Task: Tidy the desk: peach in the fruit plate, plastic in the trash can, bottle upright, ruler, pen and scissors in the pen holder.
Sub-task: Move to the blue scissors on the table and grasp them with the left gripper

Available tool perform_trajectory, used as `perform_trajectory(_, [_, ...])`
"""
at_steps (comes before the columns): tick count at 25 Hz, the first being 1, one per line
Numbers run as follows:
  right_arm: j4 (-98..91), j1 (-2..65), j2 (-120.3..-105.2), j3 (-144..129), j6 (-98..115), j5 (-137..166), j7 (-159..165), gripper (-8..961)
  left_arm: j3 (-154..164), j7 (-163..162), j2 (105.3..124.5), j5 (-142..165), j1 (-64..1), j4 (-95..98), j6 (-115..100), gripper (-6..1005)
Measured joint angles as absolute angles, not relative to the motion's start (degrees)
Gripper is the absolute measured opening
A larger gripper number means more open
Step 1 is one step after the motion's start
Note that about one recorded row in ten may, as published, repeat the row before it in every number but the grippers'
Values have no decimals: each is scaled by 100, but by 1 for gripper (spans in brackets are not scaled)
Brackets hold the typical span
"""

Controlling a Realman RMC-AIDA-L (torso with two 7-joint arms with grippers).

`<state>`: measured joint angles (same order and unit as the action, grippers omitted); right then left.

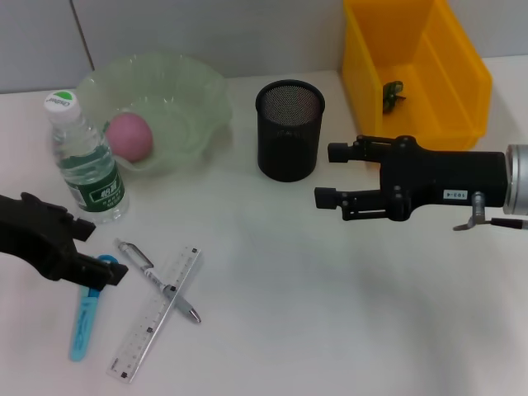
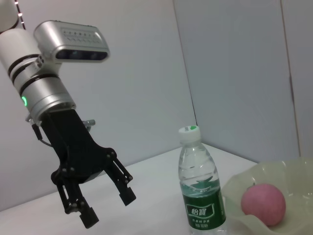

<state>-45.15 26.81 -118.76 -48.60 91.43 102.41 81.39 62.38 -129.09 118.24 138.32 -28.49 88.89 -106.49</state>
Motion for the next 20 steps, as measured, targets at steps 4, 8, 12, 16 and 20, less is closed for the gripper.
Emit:
perform_trajectory(4, [-4540, 2669, -11873, -4860, 9150, 10244, 8158, 824, 6386, -12500, 11825, 13888, -2957, 8902, -10737, 811])
perform_trajectory(8, [-4501, 2697, -11873, -4860, 9150, 10247, 8314, 824, 6340, -11299, 11828, 13803, -3187, 8965, -10748, 809])
perform_trajectory(12, [-4535, 2714, -11858, -4860, 9150, 10248, 8689, 824, 6322, -10524, 11830, 13771, -3429, 8978, -10730, 806])
perform_trajectory(16, [-4615, 2730, -11833, -4832, 9151, 10231, 8940, 824, 6364, -9937, 11828, 13836, -3703, 9139, -10763, 804])
perform_trajectory(20, [-4667, 2837, -11766, -4719, 9230, 10227, 9377, 824, 6424, -8807, 11827, 13813, -3718, 9590, -10805, 801])
